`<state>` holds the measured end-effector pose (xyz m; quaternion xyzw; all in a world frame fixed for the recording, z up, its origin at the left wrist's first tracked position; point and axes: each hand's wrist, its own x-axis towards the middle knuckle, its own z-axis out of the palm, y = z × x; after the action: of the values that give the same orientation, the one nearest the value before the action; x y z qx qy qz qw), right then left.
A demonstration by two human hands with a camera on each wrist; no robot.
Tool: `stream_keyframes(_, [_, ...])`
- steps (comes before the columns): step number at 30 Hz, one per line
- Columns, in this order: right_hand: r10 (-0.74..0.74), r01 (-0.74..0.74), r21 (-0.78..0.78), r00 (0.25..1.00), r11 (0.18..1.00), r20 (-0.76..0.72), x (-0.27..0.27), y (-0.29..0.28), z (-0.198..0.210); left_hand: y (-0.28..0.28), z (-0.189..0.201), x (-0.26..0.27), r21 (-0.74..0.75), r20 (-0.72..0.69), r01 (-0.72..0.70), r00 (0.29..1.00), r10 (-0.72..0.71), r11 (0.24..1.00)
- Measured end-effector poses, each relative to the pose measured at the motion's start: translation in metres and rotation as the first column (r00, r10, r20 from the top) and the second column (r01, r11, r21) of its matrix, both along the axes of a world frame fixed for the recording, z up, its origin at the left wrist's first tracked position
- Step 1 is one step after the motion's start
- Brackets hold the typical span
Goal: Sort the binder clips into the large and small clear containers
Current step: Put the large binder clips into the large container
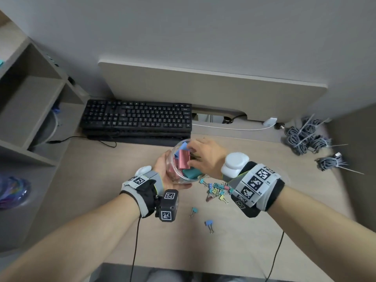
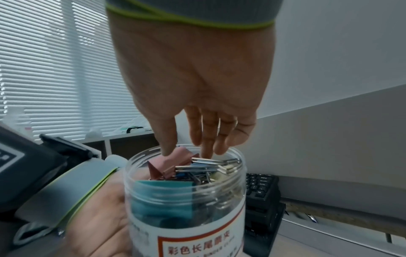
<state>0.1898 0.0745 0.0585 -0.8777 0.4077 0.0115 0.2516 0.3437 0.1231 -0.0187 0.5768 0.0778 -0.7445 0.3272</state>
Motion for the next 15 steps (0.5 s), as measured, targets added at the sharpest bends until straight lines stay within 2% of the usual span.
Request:
stream_keyframes(4, [0.030, -0.031, 0.044, 0.999, 0.999, 0.013, -0.003, -0.005, -0.004, -0.008, 0.004, -0.008, -0.013, 0.019, 0.038, 0.999, -0.038, 0.999])
stream_keyframes(9, [-0.027, 0.012, 0.132, 0.994, 0.991, 0.110, -0.007, -0.010, 0.002, -0.014, 0.003, -0.013, -0.022, -0.032, 0.062, 0.998, -0.063, 0.998])
stream_keyframes(11, [-0.052, 0.039, 0.107, 0.990, 0.994, 0.129, -0.015, -0.016, 0.004, -0.016, 0.001, -0.013, -0.020, -0.031, 0.072, 0.997, -0.073, 0.997])
stream_keyframes(13, [-0.076, 0.071, 0.062, 0.994, 0.996, 0.073, -0.026, -0.024, 0.008, -0.018, 0.000, -0.015, -0.011, -0.040, 0.070, 0.997, -0.071, 0.997])
stream_keyframes(15, [-0.032, 0.032, 0.085, 0.999, 0.996, 0.002, -0.033, -0.027, 0.010, -0.021, -0.001, -0.019, -0.009, -0.032, 0.061, 0.998, -0.062, 0.998])
